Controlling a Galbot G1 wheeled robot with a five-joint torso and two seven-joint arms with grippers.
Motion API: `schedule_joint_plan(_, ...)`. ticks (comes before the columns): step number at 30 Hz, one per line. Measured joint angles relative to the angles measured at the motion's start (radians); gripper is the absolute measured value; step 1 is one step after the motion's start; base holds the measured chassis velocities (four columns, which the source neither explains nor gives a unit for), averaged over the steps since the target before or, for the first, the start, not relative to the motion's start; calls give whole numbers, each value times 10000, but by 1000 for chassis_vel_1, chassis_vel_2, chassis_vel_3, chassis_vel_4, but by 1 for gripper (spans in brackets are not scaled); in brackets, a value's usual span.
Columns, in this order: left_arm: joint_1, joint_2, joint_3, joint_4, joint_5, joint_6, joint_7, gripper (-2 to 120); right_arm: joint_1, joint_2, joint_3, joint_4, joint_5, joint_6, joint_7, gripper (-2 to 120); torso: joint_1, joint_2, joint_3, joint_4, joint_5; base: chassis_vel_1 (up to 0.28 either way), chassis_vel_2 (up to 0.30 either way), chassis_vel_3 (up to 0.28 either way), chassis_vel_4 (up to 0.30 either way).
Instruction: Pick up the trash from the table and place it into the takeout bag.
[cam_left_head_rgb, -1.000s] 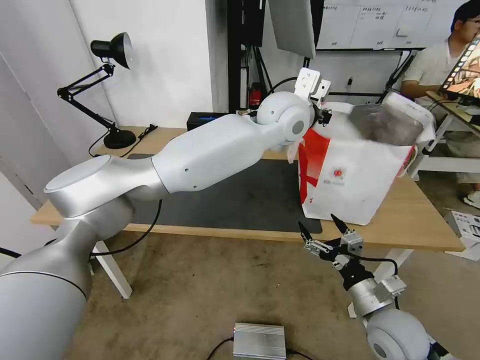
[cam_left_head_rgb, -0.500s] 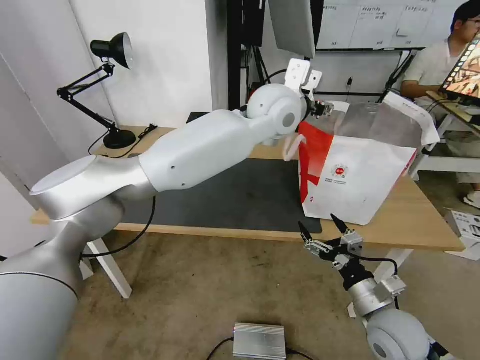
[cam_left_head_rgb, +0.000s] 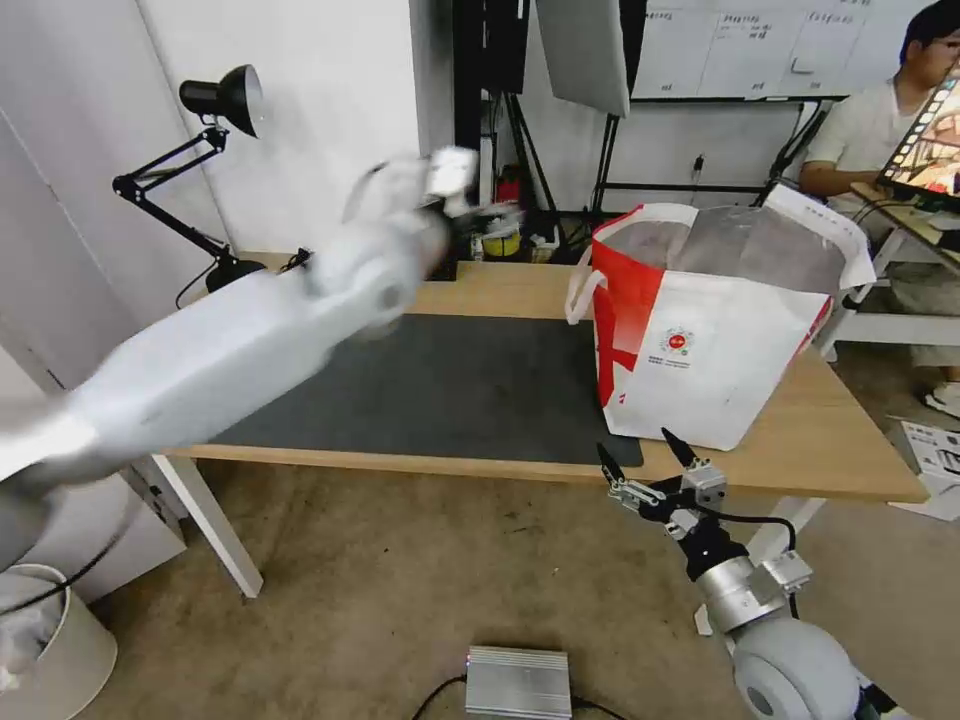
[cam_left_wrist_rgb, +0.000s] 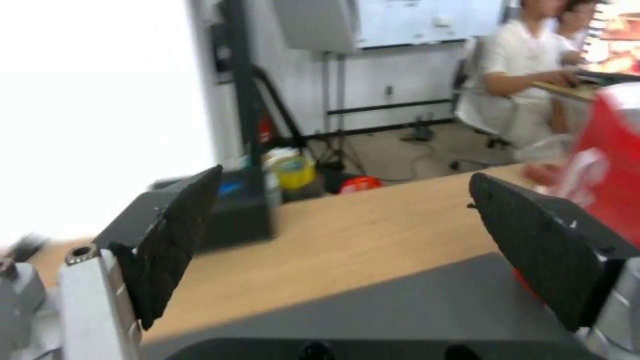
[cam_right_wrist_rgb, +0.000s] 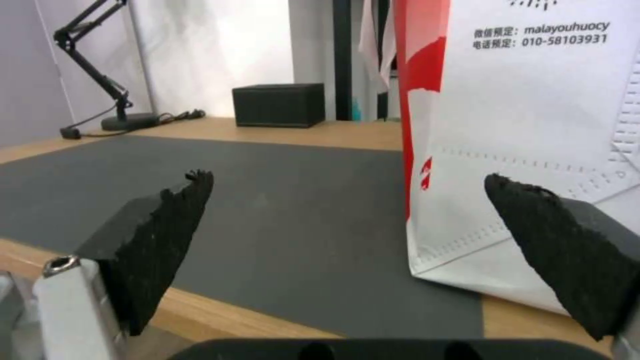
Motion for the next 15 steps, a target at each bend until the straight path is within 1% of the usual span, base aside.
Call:
schedule_joint_plan(2, 1686, 829, -1386, -583, 239, -187, 388, 100, 0, 0, 0, 0, 0, 0, 5, 100, 1, 0, 2, -5, -5, 0, 0, 0, 0)
schedule_joint_plan(3, 1686, 829, -1386, -583, 239, -187, 388, 100, 0, 0, 0, 0, 0, 0, 5, 100, 1, 0, 2, -5, -5, 0, 0, 0, 0)
schedule_joint_plan(4, 2267, 1070, -1954, -779, 340, -307, 556, 100, 0, 0, 0, 0, 0, 0, 2, 100, 1, 0, 1, -10, 2, 0, 0, 0, 0)
schedule_joint_plan(5, 3492, 1506, -3087, -1130, 562, -557, 947, 100, 1, 0, 0, 0, 1, -1, 4, 100, 1, 0, 0, -9, 10, 0, 0, 0, 0)
schedule_joint_plan(6, 3492, 1506, -3087, -1130, 562, -557, 947, 100, 1, 0, 0, 0, 1, -1, 4, 100, 1, 0, 0, -9, 10, 0, 0, 0, 0)
schedule_joint_plan(7, 4887, 1861, -4353, -1448, 845, -853, 1337, 100, 0, -1, 0, -1, 1, 0, 5, 100, 1, 0, 1, -3, -3, 0, 0, 0, 0)
schedule_joint_plan(8, 6130, 2068, -5379, -1697, 1068, -1214, 1640, 100, 0, -1, 0, 0, 0, 0, 2, 100, -1, 1, -1, -1, 6, 0, 0, 0, 0)
schedule_joint_plan(9, 6130, 2068, -5379, -1697, 1068, -1214, 1640, 100, 0, -1, 0, 0, 0, 0, 2, 100, -1, 1, -1, -1, 6, 0, 0, 0, 0)
schedule_joint_plan(10, 7053, 2166, -5997, -1851, 1234, -1481, 1882, 100, 0, -1, 0, -1, 1, -1, 4, 100, -2, 1, -1, 6, 8, 0, 0, 0, 0)
schedule_joint_plan(11, 8073, 2152, -6483, -1933, 1473, -1890, 2222, 100, 1, 0, 0, 0, 0, 0, 2, 100, -2, 2, -1, 4, 4, 0, 0, 0, 0)
schedule_joint_plan(12, 8743, 2039, -6884, -1977, 1659, -2231, 2473, 100, 0, 0, 0, -1, 0, 0, 2, 100, -1, 1, 1, -1, -7, 0, 0, 0, 0)
schedule_joint_plan(13, 8743, 2039, -6884, -1977, 1659, -2231, 2473, 100, 0, 0, 0, -1, 0, 0, 2, 100, -1, 1, 1, -1, -7, 0, 0, 0, 0)
schedule_joint_plan(14, 9219, 1907, -7315, -2023, 1843, -2489, 2641, 100, 0, -1, 0, 0, 0, 0, 3, 100, 0, 1, 0, -10, 2, 0, 0, 0, 0)
schedule_joint_plan(15, 9930, 1597, -7903, -2041, 2231, -2985, 2972, 100, 1, 0, 0, 0, 0, 0, 5, 100, 0, 2, 0, -8, 17, 0, 0, 0, 0)
